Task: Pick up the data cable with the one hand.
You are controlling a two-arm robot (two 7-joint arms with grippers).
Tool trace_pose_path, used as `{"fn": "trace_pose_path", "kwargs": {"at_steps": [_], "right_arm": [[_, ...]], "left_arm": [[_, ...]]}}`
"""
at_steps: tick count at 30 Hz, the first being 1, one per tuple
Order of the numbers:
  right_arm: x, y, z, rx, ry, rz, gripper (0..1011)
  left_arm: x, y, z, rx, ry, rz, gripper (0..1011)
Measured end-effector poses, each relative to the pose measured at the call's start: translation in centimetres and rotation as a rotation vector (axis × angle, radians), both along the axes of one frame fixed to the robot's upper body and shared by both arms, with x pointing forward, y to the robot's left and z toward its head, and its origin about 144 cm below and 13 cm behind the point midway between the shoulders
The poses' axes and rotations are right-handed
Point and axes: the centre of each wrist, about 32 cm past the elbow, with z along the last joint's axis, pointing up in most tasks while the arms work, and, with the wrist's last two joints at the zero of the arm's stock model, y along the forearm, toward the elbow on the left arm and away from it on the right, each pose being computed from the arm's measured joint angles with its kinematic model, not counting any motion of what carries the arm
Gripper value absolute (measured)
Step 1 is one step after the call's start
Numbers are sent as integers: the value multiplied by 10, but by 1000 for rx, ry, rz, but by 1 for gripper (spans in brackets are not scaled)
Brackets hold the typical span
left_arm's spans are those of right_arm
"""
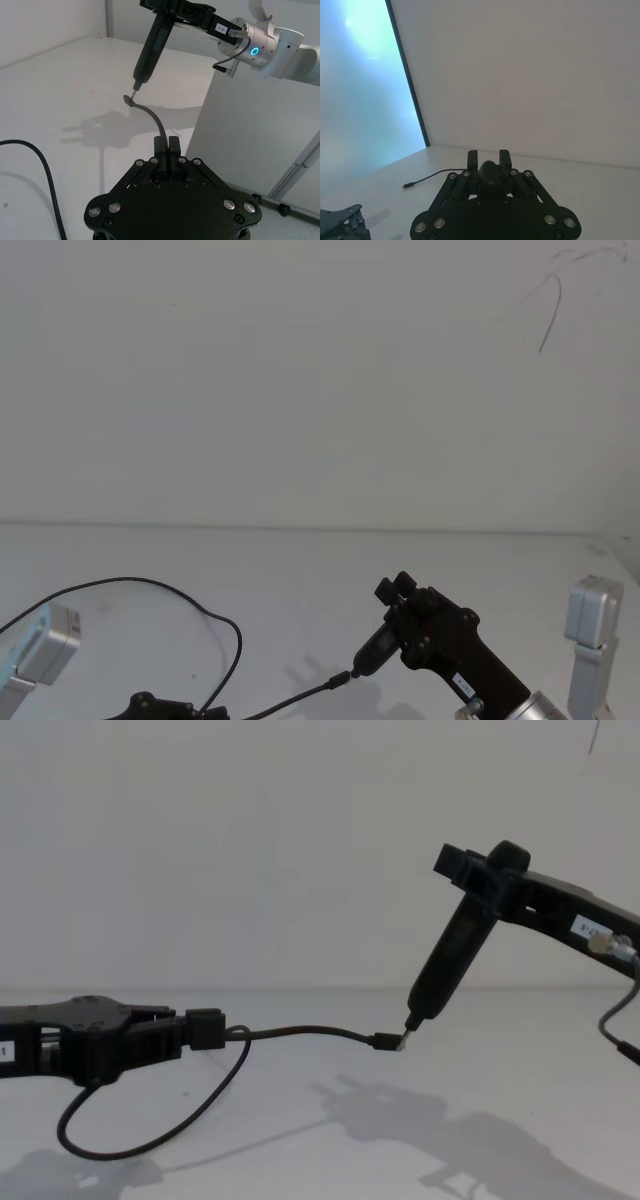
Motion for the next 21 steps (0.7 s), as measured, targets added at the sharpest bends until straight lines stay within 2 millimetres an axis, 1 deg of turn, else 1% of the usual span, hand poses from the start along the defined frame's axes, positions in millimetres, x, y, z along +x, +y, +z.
{"fn": "trace_pose_path", "kwargs": {"at_steps": [21], "right_arm": [[13,-7,-1,-5,-38,7,251]], "left_arm": [[0,0,0,0,0,0,48]]}}
